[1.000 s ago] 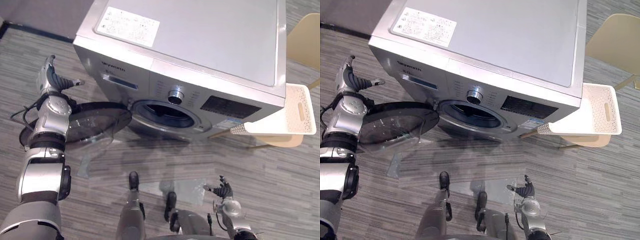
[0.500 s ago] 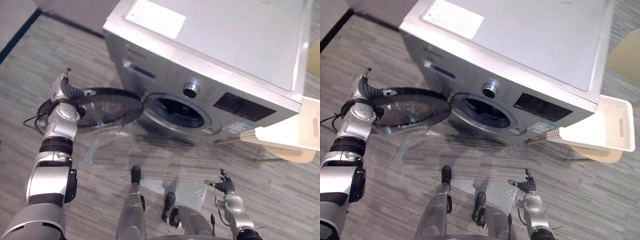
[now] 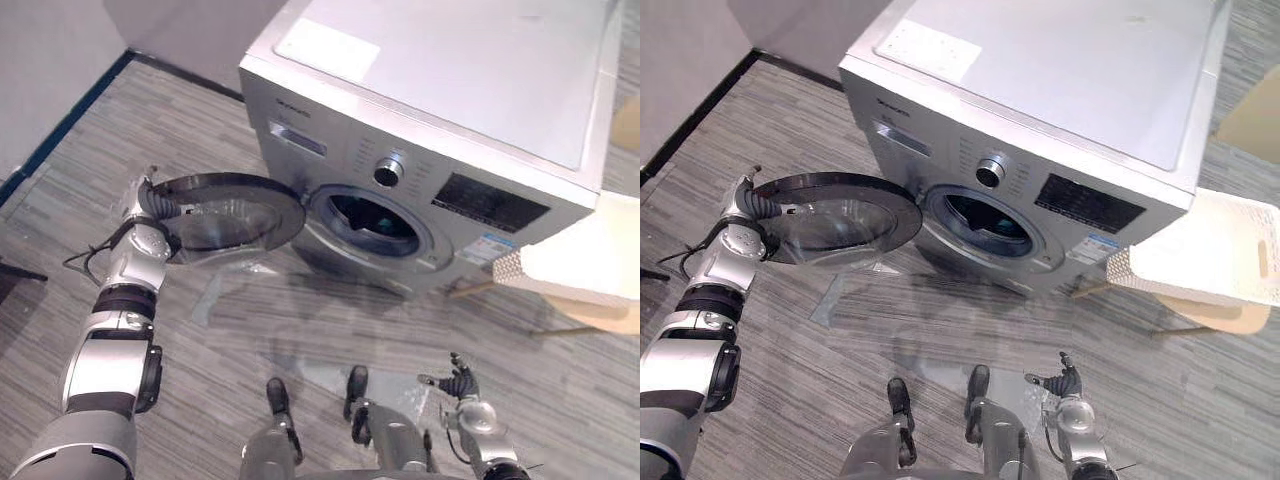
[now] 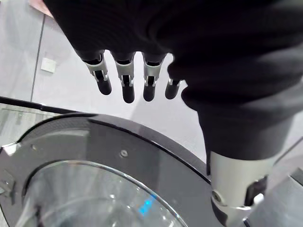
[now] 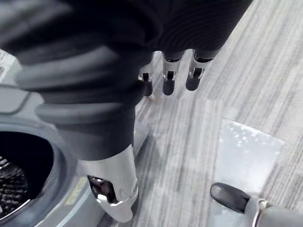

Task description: Pick up the laundry basket with both hands and put the clothes into the washing machine.

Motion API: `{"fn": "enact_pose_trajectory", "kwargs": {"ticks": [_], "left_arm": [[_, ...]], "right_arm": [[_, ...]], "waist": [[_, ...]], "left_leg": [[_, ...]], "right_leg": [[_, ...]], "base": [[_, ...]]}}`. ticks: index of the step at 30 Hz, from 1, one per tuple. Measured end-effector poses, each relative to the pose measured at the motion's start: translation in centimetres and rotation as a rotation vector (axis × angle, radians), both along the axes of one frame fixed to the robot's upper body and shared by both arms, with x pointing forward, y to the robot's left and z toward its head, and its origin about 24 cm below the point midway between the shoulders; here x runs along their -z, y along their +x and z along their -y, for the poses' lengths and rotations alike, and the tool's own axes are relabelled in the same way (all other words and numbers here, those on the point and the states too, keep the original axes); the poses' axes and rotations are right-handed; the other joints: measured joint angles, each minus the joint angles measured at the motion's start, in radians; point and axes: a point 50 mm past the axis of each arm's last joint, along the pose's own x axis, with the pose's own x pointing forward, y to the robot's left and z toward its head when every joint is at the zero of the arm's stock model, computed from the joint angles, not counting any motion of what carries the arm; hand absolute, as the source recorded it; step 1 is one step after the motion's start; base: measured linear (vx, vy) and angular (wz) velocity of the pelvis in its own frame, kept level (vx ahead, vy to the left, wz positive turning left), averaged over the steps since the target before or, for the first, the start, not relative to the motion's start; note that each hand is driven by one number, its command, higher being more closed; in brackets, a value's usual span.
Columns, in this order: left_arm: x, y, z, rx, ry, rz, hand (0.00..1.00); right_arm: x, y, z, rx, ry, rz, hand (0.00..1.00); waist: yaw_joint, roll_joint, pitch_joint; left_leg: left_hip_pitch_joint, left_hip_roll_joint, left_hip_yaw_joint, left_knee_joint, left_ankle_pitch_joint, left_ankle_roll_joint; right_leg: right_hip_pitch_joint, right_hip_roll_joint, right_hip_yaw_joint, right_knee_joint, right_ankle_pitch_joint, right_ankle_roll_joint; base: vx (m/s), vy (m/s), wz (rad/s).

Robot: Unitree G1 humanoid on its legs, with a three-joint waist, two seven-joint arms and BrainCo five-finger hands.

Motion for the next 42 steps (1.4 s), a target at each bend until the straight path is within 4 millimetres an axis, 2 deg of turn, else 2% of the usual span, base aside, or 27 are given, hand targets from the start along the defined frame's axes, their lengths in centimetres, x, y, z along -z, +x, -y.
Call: {"fn": "enact_pose_trajectory", "kwargs": {"ticks": [5,7,9,10,12,15,16,21,28,30,35,39,42], "left_arm": [[-0.1,0.2,0.4,0.020,0.016,0.004,0.00],[-1.0,0.5,0.7,0.026,0.020,0.032,0.00],[-2.6,1.0,1.0,0.026,0.026,0.086,0.00],[-4.6,1.5,1.4,0.032,0.035,0.152,0.00],[-7.1,1.7,1.5,0.023,0.055,0.242,0.00],[-9.8,1.4,0.4,-0.019,0.079,0.324,0.00],[-11.2,1.2,-0.2,-0.038,0.087,0.360,0.00],[-14.0,1.2,-0.1,-0.040,0.071,0.430,0.00],[-14.3,1.2,-0.2,-0.030,0.042,0.437,0.00],[-14.9,1.1,-0.2,-0.008,0.020,0.459,0.00],[-14.6,1.1,-0.2,0.014,0.018,0.440,0.00],[-12.8,0.8,-0.5,0.021,0.042,0.412,0.00],[-9.6,0.6,0.0,0.041,0.042,0.352,0.00]], "right_arm": [[0.3,-0.7,0.1,0.005,0.000,-0.015,0.00],[-0.2,-0.3,0.1,0.002,-0.004,0.016,0.00],[-0.9,0.4,0.1,-0.004,-0.010,0.061,0.00],[-1.6,1.0,0.1,-0.012,-0.017,0.104,0.00],[-2.1,1.5,-0.1,-0.024,-0.019,0.133,0.00],[-2.4,1.8,-0.2,-0.030,-0.019,0.154,0.00],[-2.8,2.0,-0.2,-0.032,-0.024,0.174,0.00],[-3.4,2.5,-0.2,-0.034,-0.029,0.208,0.00],[-4.6,3.6,-0.6,-0.053,-0.029,0.278,0.00],[-4.8,3.8,-0.7,-0.057,-0.028,0.287,0.00],[-5.6,4.5,-1.0,-0.074,-0.029,0.328,0.00],[-6.0,5.2,-1.2,-0.085,-0.028,0.348,0.00],[-5.9,5.1,-1.4,-0.097,-0.028,0.343,0.00]], "waist": [[0.005,0.000,0.000],[0.009,0.000,0.004],[0.018,-0.001,0.009],[0.031,-0.003,0.024],[0.035,-0.009,0.051],[0.035,-0.027,0.069],[0.035,-0.037,0.084],[0.035,-0.063,0.118],[0.037,-0.100,0.165],[0.037,-0.101,0.165],[0.043,-0.101,0.165],[0.044,-0.101,0.165],[0.054,-0.099,0.164]], "left_leg": [[-0.024,0.001,-0.016,0.008,0.009,0.004],[-0.049,0.005,-0.032,0.026,0.009,0.004],[-0.077,0.008,-0.042,0.038,0.009,0.004],[-0.100,0.011,-0.051,0.047,0.011,0.003],[-0.119,0.018,-0.057,0.065,0.011,0.003],[-0.150,0.026,-0.058,0.078,0.011,0.003],[-0.172,0.030,-0.058,0.091,0.011,0.003],[-0.245,0.042,-0.077,0.129,0.010,0.002],[-0.308,0.046,-0.091,0.146,0.010,0.002],[-0.325,0.046,-0.102,0.156,0.010,0.002],[-0.324,0.046,-0.100,0.158,0.009,0.003],[-0.298,0.046,-0.088,0.149,0.005,0.008],[-0.239,0.041,-0.076,0.123,-0.003,0.010]], "right_leg": [[-0.001,-0.003,-0.020,-0.018,0.013,0.000],[-0.008,-0.003,-0.034,-0.021,0.015,-0.003],[-0.024,-0.003,-0.044,-0.022,0.020,-0.009],[-0.037,-0.002,-0.053,-0.027,0.026,-0.011],[-0.041,0.000,-0.061,-0.030,0.029,-0.012],[-0.065,0.006,-0.065,-0.031,0.032,-0.017],[-0.080,0.009,-0.066,-0.032,0.036,-0.023],[-0.124,0.012,-0.084,-0.032,0.040,-0.028],[-0.169,0.012,-0.099,-0.034,0.048,-0.029],[-0.176,0.011,-0.109,-0.034,0.048,-0.029],[-0.175,0.010,-0.108,-0.032,0.049,-0.029],[-0.160,0.009,-0.101,-0.032,0.049,-0.030],[-0.107,0.009,-0.094,-0.044,0.048,-0.029]], "base": [[-0.03,-0.006,0.11],[0.00,-0.024,0.22],[-0.01,-0.019,0.16],[-0.02,-0.018,0.14],[-0.01,-0.017,0.12],[0.00,-0.012,0.01],[0.00,0.000,0.00],[0.02,-0.010,0.07],[0.04,0.000,0.06],[0.06,-0.001,0.10],[0.05,-0.002,0.00],[0.06,-0.006,-0.05],[0.07,0.003,-0.04]]}}
